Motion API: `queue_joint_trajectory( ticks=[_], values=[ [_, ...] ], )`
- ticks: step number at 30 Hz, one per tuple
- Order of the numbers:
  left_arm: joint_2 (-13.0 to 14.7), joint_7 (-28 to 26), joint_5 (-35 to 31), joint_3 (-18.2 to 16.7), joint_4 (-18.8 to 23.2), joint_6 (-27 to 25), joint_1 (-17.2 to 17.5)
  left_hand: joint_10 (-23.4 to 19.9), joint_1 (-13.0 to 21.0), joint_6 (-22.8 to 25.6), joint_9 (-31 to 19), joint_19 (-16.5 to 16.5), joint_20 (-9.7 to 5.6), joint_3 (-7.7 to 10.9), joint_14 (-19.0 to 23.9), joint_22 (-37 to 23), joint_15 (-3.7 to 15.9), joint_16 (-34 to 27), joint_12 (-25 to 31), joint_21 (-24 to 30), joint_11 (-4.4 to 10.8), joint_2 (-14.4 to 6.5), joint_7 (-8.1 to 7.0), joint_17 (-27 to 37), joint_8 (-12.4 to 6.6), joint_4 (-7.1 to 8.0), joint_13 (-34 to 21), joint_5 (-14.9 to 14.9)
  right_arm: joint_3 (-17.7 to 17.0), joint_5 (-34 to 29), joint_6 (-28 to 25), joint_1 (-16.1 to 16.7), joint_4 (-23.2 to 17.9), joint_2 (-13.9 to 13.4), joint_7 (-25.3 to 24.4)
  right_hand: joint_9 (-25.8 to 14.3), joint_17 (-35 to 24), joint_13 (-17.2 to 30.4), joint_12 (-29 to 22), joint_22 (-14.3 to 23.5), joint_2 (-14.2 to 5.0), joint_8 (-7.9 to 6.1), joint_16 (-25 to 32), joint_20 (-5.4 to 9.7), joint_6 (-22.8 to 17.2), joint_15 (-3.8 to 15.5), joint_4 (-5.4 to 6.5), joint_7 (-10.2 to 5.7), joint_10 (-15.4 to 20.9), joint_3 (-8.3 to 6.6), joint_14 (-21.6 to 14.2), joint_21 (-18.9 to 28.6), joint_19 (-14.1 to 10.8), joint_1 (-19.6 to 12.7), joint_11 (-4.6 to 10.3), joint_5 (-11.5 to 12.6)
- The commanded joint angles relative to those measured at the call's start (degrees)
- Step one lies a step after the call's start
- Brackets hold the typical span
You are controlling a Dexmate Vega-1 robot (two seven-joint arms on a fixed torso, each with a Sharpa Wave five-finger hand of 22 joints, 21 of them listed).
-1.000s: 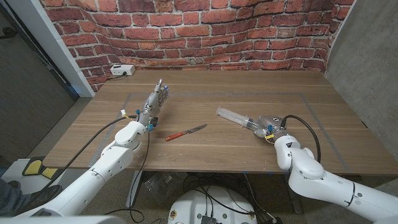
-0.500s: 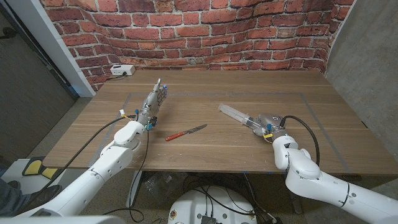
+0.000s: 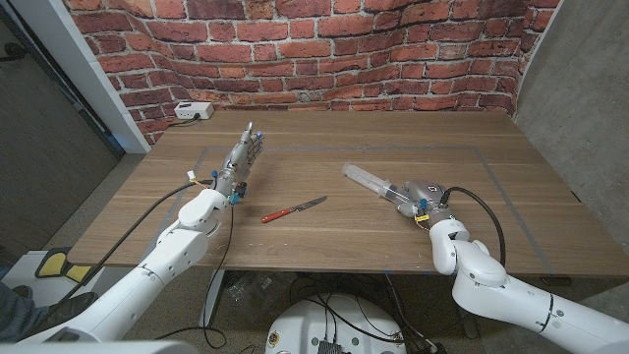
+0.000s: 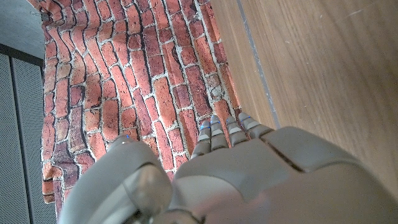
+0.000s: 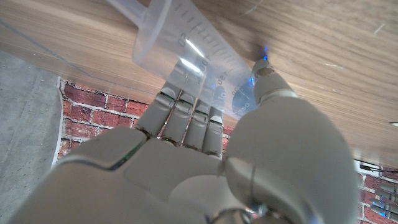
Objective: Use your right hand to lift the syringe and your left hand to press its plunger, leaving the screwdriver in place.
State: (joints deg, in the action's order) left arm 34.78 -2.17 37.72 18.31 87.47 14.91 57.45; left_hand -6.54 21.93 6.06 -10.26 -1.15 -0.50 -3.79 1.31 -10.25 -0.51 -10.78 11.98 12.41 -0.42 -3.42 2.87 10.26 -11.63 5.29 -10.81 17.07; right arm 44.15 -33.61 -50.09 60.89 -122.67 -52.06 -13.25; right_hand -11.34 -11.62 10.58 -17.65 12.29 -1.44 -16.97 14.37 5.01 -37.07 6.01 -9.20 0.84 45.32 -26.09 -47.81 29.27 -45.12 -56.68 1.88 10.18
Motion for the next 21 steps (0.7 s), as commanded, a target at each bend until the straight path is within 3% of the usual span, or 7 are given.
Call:
queue_joint_trajectory(
  ticks=[1,2,6,15,21],
  values=[
    [0.2,0.4,-0.1,0.3,-0.2,-0.9,-0.7,-0.2,-0.2,0.3,-0.3,-0.1,0.20,-0.48,0.3,-0.3,-0.40,0.1,-0.3,-0.2,-0.26,0.1,-0.04,0.2,0.15,0.08,-0.1,-0.3,-3.1,-0.7,3.9,2.2,-0.5,-0.4,-4.4,-0.1,-0.3,0.1,0.0,0.0,-10.19,0.18,0.4,7.17,-7.7,6.39,4.77,-7.09,3.6,-4.62,-0.7,0.4,-0.7,-5.2,3.24,0.5],
    [0.2,0.4,-0.1,0.3,-0.1,-0.9,-0.7,-0.2,-0.2,0.3,-0.3,0.0,0.19,-0.48,0.3,-0.3,-0.43,0.1,-0.3,-0.1,-0.26,0.1,-0.03,0.2,0.15,0.08,-0.1,-0.3,-3.4,-0.7,4.3,2.4,-0.6,-0.4,-4.7,-0.1,-0.3,0.1,0.0,0.0,-10.15,0.31,0.3,7.13,-7.8,6.32,4.89,-7.07,3.8,-4.80,-0.7,0.5,-0.7,-5.2,2.53,0.5],
    [0.5,0.2,-0.3,0.2,0.4,-1.0,-0.7,-0.2,-0.2,0.4,-0.3,0.0,0.21,-0.54,0.3,-0.3,-0.44,0.1,-0.2,-0.1,-0.30,0.1,0.00,0.2,0.14,0.09,-0.1,-0.3,-4.2,-1.1,5.6,2.9,-0.6,-0.5,-5.7,-0.2,-0.3,0.1,0.2,0.0,-10.07,0.54,0.2,7.15,-7.9,6.43,5.09,-7.01,3.9,-5.14,-0.9,0.8,-0.8,-5.2,3.35,0.5],
    [1.7,-0.3,-1.2,0.0,2.4,-1.7,-0.4,-0.3,-0.2,0.4,-0.3,0.1,0.18,-0.60,0.5,-0.3,-0.45,0.0,-0.2,-0.1,-0.43,0.0,0.04,0.2,0.18,0.08,-0.1,-0.4,-5.6,-2.2,10.2,3.4,0.4,-0.7,-7.5,-0.3,-0.4,0.1,0.6,0.0,-9.93,1.00,0.1,7.19,-8.1,6.29,5.51,-7.04,4.1,-5.69,-1.4,1.3,-0.9,-5.2,2.89,0.4],
    [2.6,-1.0,-2.8,-0.3,4.4,-0.8,-0.1,-0.3,-0.1,0.4,-0.3,0.1,0.10,-0.63,0.4,-0.3,-0.48,0.1,-0.2,-0.1,-0.49,-0.1,0.05,0.2,0.20,0.08,-0.1,-0.4,-6.2,-2.8,11.9,2.6,1.6,0.6,-7.5,-0.3,-0.4,0.1,0.7,0.0,-9.86,1.19,0.1,7.18,-8.3,6.37,5.72,-6.93,4.3,-5.93,-1.6,1.5,-1.0,-5.1,2.81,0.4]
  ],
)
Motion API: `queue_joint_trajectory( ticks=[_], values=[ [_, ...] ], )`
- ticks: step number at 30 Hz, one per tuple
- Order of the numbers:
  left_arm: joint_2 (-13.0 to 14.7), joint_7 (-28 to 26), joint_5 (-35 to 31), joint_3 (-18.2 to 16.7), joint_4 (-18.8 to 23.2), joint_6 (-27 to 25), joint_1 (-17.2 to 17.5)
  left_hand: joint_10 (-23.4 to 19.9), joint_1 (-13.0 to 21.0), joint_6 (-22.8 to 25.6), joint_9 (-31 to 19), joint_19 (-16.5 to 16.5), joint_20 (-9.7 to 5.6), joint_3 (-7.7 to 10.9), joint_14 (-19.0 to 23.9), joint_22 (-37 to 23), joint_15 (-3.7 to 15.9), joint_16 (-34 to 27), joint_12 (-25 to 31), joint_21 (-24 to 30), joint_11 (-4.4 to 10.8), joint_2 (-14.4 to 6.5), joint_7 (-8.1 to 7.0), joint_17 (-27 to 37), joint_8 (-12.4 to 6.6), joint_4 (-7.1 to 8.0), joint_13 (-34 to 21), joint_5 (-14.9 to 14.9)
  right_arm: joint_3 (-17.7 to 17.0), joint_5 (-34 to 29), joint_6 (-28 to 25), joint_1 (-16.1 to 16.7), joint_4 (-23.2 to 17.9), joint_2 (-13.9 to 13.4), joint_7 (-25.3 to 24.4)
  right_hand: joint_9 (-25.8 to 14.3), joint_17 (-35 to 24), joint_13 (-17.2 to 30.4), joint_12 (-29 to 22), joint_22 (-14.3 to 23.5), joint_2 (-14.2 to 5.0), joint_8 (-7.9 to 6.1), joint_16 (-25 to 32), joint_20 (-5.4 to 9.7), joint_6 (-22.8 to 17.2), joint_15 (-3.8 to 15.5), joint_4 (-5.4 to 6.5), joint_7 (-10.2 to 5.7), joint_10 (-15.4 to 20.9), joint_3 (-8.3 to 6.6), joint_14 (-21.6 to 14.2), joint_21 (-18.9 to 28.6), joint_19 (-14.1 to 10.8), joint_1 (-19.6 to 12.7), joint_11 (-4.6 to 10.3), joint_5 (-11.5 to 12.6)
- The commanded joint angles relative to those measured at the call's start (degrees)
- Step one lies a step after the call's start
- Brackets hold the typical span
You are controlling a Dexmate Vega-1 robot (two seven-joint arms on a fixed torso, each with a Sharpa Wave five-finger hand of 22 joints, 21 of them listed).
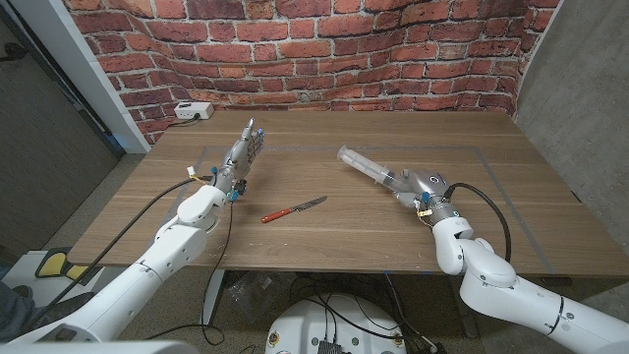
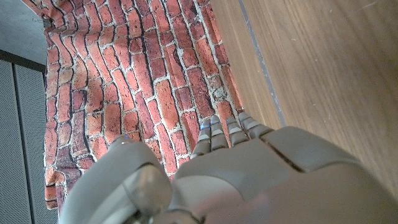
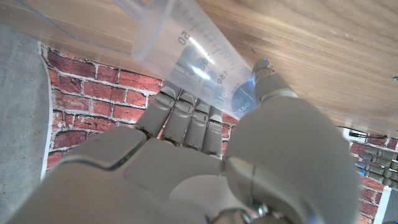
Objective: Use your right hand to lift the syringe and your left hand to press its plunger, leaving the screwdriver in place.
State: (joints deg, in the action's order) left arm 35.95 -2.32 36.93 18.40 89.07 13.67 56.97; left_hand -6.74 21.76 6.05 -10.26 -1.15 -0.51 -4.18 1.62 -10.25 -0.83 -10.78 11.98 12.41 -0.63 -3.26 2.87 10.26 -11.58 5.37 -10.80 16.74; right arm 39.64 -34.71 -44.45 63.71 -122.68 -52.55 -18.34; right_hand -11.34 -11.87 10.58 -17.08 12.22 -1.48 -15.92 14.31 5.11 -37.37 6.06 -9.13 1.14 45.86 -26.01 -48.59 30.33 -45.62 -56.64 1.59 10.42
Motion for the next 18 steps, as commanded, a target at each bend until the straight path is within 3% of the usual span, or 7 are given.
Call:
queue_joint_trajectory(
  ticks=[1,18],
  values=[
    [1.5,-0.9,-2.3,-0.4,3.2,0.6,0.4,-0.1,0.1,0.3,-0.3,0.1,0.07,-0.25,0.1,-0.3,-0.17,0.1,-0.2,-0.1,-0.29,-0.2,0.03,0.2,0.17,-0.01,-0.1,-0.1,-1.7,-1.6,6.6,-0.4,1.9,1.4,-2.3,-0.4,-0.2,0.1,0.3,0.0,-9.80,0.22,0.1,7.06,-8.0,6.29,5.70,-7.23,3.8,-6.13,-0.8,0.6,-0.5,-5.2,3.61,0.1],
    [1.9,-2.3,-6.3,-1.0,6.4,4.7,1.9,-0.4,0.2,0.4,-0.3,0.3,-0.08,-0.40,0.4,-0.3,0.00,0.0,-0.2,0.0,-0.04,-0.3,0.13,0.2,0.20,-0.05,-0.1,-0.2,-2.0,-1.9,10.3,-3.7,6.1,5.3,-2.2,-0.4,-0.2,0.1,0.7,-0.1,-9.56,0.73,-0.1,6.99,-8.4,6.07,5.85,-7.11,4.2,-6.65,-1.1,1.1,-0.5,-5.1,3.22,0.1]
  ],
)
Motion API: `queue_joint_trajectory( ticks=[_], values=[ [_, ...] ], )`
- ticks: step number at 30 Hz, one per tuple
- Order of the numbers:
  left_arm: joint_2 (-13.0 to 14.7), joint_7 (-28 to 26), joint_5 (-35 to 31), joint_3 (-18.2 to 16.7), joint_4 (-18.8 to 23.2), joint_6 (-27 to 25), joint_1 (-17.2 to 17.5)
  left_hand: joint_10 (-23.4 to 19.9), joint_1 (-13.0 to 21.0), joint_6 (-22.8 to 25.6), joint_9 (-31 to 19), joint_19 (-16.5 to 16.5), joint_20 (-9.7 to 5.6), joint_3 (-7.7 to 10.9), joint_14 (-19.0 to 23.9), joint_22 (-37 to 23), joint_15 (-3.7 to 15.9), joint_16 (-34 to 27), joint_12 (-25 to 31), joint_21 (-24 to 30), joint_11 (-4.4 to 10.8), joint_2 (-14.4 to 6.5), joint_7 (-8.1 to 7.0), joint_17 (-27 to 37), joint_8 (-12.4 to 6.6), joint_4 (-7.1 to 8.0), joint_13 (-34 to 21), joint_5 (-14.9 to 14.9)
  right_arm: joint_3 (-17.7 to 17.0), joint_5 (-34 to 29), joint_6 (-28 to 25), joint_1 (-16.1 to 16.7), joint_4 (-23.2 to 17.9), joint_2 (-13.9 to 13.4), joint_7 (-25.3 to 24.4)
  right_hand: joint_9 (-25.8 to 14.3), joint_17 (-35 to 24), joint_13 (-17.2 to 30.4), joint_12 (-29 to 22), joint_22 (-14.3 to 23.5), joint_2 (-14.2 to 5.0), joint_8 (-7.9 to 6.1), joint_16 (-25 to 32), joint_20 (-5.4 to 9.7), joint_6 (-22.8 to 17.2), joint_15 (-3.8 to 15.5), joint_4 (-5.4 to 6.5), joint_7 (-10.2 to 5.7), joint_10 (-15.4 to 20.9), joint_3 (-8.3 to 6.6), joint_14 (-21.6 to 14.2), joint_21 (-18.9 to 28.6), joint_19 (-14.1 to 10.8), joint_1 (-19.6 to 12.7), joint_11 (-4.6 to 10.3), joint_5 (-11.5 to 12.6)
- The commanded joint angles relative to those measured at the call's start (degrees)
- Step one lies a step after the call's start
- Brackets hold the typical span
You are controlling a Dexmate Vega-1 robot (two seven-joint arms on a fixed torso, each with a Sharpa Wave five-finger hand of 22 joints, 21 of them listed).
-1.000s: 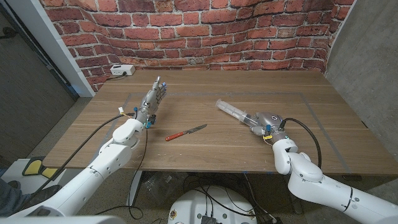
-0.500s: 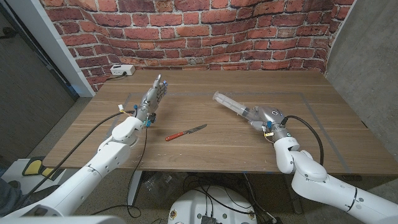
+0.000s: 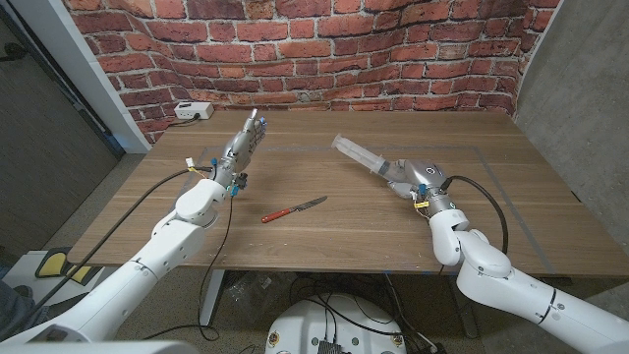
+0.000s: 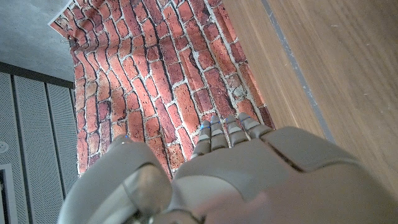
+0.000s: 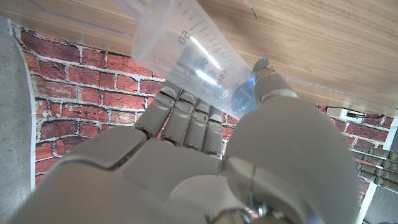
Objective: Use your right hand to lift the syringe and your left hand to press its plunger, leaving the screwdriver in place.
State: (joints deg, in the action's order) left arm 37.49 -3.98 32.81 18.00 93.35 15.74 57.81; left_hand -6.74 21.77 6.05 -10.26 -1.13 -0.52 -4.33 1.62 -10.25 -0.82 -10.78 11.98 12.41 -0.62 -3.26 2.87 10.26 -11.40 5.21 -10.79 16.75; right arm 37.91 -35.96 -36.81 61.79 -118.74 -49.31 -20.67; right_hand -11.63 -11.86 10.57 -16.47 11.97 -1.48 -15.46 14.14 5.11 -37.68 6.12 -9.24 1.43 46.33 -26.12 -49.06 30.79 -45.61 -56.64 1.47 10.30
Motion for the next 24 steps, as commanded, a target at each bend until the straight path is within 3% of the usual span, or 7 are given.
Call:
queue_joint_trajectory(
  ticks=[1,24],
  values=[
    [0.3,-0.6,-2.2,-0.6,2.1,2.9,1.1,-0.4,0.2,0.4,-0.3,0.3,-0.06,-0.26,0.4,-0.3,0.02,0.0,-0.2,0.0,0.08,-0.3,0.10,0.2,0.02,0.10,-0.1,-0.2,-0.3,-0.7,2.6,-1.9,2.2,2.1,0.3,-0.1,-0.2,0.1,0.1,0.2,-9.55,0.29,0.0,6.97,-8.1,5.98,5.95,-7.39,3.7,-6.57,-0.6,0.6,-0.5,-5.1,3.30,0.2],
    [-0.8,2.6,-5.1,1.4,0.7,6.8,-0.9,-0.7,0.3,0.7,-0.3,0.6,-0.12,-0.53,0.8,-0.3,0.19,-0.1,-0.1,0.0,0.28,-0.2,0.18,0.2,-0.01,0.05,-0.1,-0.3,0.1,-2.1,2.1,-2.9,1.9,4.3,1.0,-0.2,-0.3,0.1,0.7,0.0,-9.34,1.04,-0.1,6.92,-8.6,5.87,5.99,-7.21,4.4,-7.14,-1.2,1.4,-0.4,-5.0,3.25,0.2]
  ],
)
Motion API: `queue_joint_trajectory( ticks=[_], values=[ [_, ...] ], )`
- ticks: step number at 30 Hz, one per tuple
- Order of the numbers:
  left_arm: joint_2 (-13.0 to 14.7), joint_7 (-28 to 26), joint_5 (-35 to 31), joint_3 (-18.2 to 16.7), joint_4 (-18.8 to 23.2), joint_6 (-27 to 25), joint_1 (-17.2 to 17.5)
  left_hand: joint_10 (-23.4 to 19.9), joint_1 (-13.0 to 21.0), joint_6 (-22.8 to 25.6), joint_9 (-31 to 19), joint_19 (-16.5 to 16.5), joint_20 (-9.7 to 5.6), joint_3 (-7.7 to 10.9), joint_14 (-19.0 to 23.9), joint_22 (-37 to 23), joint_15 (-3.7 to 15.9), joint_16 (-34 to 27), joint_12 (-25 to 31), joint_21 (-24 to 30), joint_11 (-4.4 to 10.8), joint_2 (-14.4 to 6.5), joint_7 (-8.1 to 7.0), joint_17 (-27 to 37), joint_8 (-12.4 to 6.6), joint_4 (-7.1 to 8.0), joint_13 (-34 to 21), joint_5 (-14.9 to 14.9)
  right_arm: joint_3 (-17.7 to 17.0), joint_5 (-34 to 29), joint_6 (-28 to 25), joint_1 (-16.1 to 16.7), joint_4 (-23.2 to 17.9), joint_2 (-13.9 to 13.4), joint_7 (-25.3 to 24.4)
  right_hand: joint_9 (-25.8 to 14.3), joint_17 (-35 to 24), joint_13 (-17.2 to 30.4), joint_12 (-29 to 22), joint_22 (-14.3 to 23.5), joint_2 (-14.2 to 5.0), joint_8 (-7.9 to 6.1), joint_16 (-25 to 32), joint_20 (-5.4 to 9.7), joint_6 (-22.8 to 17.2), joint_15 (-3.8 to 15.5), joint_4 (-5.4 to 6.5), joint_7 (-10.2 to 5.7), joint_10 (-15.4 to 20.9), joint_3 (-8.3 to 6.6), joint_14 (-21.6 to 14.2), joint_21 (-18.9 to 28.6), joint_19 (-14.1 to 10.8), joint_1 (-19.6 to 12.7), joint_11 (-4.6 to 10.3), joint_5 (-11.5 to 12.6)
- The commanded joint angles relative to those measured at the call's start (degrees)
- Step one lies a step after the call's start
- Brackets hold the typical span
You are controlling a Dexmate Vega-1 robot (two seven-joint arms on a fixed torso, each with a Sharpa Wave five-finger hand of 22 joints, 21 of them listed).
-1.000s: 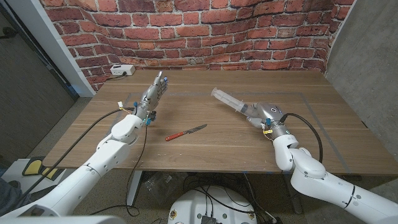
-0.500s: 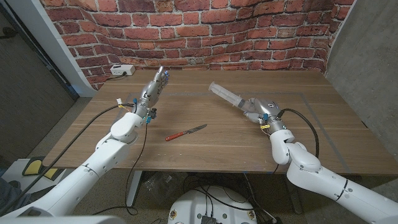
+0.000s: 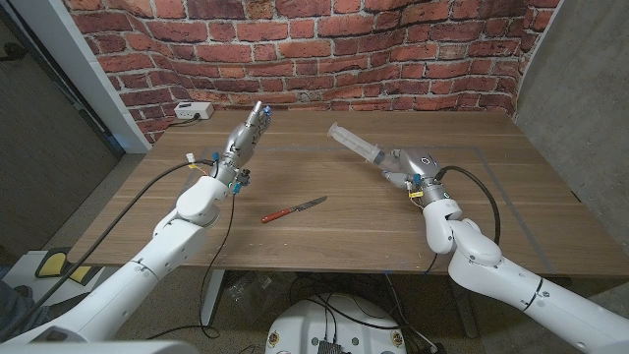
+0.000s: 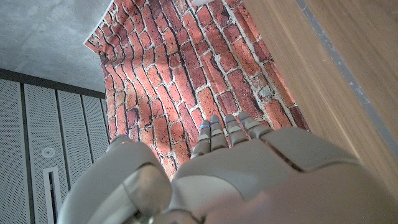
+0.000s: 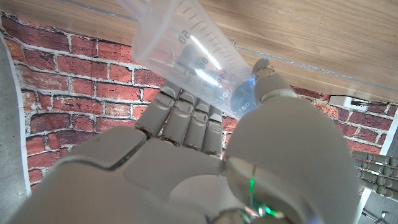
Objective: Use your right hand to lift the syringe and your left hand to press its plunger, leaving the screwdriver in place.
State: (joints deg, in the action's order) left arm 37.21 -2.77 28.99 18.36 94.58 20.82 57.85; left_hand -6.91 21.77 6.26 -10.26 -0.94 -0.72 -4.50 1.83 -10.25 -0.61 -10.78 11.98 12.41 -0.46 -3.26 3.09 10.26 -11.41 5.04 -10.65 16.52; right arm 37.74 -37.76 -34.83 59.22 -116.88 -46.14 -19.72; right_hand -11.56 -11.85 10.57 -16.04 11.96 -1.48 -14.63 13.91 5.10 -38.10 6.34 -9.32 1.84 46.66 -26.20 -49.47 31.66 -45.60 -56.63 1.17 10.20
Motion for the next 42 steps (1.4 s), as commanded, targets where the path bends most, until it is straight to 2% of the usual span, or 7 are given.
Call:
queue_joint_trajectory(
  ticks=[1,9,15,21,22,23,42],
  values=[
    [-0.5,1.7,-1.2,1.1,-0.7,1.6,-1.2,-0.6,0.3,0.5,-0.3,0.4,0.10,-0.37,0.6,-0.3,-0.02,-0.1,-0.1,0.0,0.12,-0.2,-0.04,0.2,-0.01,0.22,-0.2,-0.1,0.3,-0.3,0.4,-0.3,0.1,1.2,-0.1,-0.3,-0.3,0.1,0.2,0.0,-9.32,0.27,0.1,6.91,-8.2,5.72,6.07,-7.63,4.1,-7.08,-0.8,0.5,-0.4,-5.0,3.52,0.3],
    [-1.0,3.4,-1.1,2.5,-1.7,0.6,-3.3,-0.6,0.4,0.6,-0.3,0.5,0.11,-0.47,0.6,-0.3,-0.03,0.0,-0.1,0.0,-0.09,-0.2,0.35,0.2,-0.03,0.21,-0.2,-0.1,0.2,-0.1,1.8,-0.2,0.5,1.4,-0.8,-0.3,-0.4,0.1,0.4,0.0,-9.24,0.49,0.0,6.92,-8.3,5.85,6.11,-7.58,4.2,-7.16,-0.9,0.8,-0.4,-4.9,3.83,0.3],
    [-1.2,4.0,-2.1,3.7,-2.3,-0.4,-4.9,-0.7,0.4,1.0,-0.3,0.5,0.25,-0.57,0.7,-0.3,-0.11,0.0,-0.1,0.0,-0.31,-0.2,0.69,0.2,-0.12,0.21,-0.2,-0.2,0.3,-0.3,2.7,-0.2,0.6,1.7,-1.3,-0.4,-0.4,0.1,0.6,-0.1,-9.20,0.66,0.0,6.89,-8.5,5.86,6.10,-7.50,4.4,-7.24,-1.1,1.0,-0.4,-4.8,2.96,0.2],
    [-1.6,4.3,-2.3,4.3,-2.8,-0.7,-5.6,-0.7,0.4,0.9,-0.3,0.5,0.28,-0.65,0.8,-0.3,-0.24,0.0,-0.1,0.0,-0.48,-0.2,1.02,0.2,-0.04,0.21,-0.2,-0.2,0.1,-0.1,3.3,0.0,0.7,2.6,-2.3,-0.4,-0.5,0.1,0.8,-0.1,-9.20,0.89,-0.1,6.92,-8.6,5.81,6.10,-7.57,4.4,-7.33,-1.0,1.2,-0.3,-4.7,3.74,0.2],
    [-1.6,4.5,-2.4,4.6,-2.9,-0.9,-5.8,-0.8,0.4,0.9,-0.3,0.5,0.28,-0.66,0.8,-0.3,-0.22,0.0,-0.1,0.0,-0.52,-0.2,1.04,0.2,-0.04,0.21,-0.2,-0.2,0.2,-0.2,3.6,-0.2,0.7,2.6,-2.3,-0.4,-0.5,0.1,0.9,-0.1,-9.18,0.97,-0.1,6.94,-8.6,5.84,6.07,-7.56,4.6,-7.37,-1.1,1.3,-0.3,-4.7,3.19,0.2],
    [-1.5,4.7,-2.4,4.7,-2.9,-1.0,-6.0,-0.7,0.4,0.9,-0.3,0.5,0.31,-0.67,0.8,-0.3,-0.26,0.0,-0.1,0.0,-0.53,-0.2,1.06,0.2,-0.04,0.20,-0.2,-0.2,0.3,-0.3,3.7,-0.3,0.7,2.6,-2.2,-0.4,-0.5,0.1,1.0,-0.1,-9.20,1.05,-0.2,6.89,-8.6,5.78,6.07,-7.59,4.5,-7.40,-1.1,1.3,-0.2,-4.7,3.72,0.2],
    [-1.8,4.8,-5.6,6.7,-3.9,-1.6,-8.2,-0.8,0.5,1.3,-0.3,0.4,0.30,-0.85,0.8,-0.3,-0.37,0.0,-0.2,-0.1,-0.46,-0.2,1.21,0.2,-0.12,0.19,-0.2,-0.3,1.0,-2.8,3.8,-1.0,0.3,3.2,-1.3,-0.4,-0.6,0.2,1.5,-0.2,-9.14,1.61,-0.3,6.91,-8.9,5.88,5.95,-7.57,4.8,-7.59,-1.2,2.0,0.0,-4.5,3.51,0.2]
  ],
)
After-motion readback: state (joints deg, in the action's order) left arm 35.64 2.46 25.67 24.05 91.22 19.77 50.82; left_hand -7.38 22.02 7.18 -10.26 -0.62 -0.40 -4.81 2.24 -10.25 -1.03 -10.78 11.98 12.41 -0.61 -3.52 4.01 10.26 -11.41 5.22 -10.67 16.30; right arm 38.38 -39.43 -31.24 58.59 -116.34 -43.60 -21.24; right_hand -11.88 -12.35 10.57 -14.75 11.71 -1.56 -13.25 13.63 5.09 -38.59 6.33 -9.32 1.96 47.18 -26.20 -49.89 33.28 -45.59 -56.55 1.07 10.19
